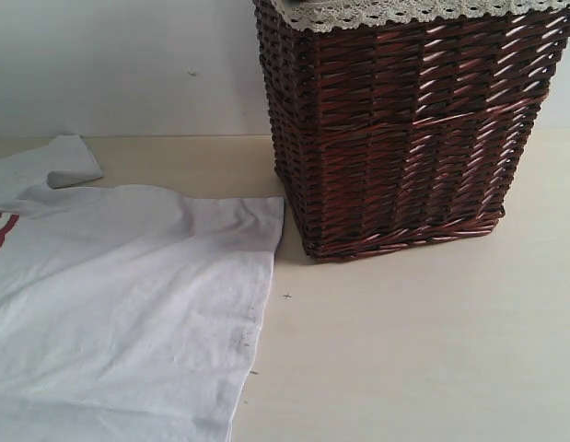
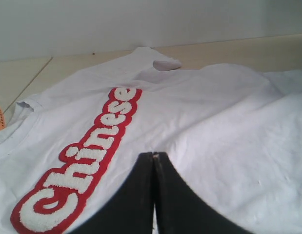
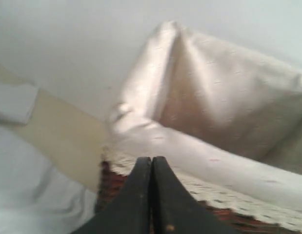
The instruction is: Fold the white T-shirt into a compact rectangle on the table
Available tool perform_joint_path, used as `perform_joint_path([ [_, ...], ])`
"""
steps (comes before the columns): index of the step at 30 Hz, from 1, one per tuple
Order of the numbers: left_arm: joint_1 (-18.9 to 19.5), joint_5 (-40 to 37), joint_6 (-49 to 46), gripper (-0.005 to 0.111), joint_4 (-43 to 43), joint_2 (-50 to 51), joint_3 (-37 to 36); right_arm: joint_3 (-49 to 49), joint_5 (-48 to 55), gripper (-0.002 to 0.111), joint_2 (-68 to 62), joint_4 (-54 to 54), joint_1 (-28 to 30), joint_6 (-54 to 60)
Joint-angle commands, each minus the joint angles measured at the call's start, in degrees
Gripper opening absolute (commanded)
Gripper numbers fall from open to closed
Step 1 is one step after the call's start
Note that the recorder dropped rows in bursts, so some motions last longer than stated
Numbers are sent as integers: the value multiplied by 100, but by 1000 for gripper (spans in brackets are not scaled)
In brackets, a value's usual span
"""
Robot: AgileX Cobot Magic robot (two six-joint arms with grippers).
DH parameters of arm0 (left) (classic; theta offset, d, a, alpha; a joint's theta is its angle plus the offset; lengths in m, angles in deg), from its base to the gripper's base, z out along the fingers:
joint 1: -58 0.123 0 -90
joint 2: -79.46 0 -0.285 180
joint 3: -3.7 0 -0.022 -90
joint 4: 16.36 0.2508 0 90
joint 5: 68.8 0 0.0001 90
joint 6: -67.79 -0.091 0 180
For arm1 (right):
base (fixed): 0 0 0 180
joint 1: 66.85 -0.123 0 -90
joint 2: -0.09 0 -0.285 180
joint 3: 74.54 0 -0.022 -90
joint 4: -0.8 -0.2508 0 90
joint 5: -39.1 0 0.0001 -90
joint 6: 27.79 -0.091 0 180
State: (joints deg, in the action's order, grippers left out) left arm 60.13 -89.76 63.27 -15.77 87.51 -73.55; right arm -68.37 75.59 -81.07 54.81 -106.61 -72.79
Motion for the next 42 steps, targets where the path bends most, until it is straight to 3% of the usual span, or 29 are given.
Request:
perform_joint_path([
  [1, -36, 41, 40, 0, 14, -27, 3, 149, -44, 0, 559, 417, 821, -413],
  [9, -36, 41, 40, 0, 14, -27, 3, 158, -545, 0, 250, 222, 2853, -716],
  [14, -36, 41, 40, 0, 14, -27, 3, 158, -1080, 0, -368, -471, 4129, -621],
  [20, -36, 41, 40, 0, 14, -27, 3, 158, -1898, 0, -1369, -1906, 4985, 327],
  [24, -36, 41, 40, 0, 14, -27, 3, 158, -2580, 0, -1987, -2349, 5062, 770],
  [30, -36, 41, 40, 0, 14, -27, 3, 558, -3710, 0, -2185, -2681, 4741, 1539],
  [42, -36, 41, 40, 0, 14, -27, 3, 1302, -4005, 0, -1898, -1914, 4176, 1503],
])
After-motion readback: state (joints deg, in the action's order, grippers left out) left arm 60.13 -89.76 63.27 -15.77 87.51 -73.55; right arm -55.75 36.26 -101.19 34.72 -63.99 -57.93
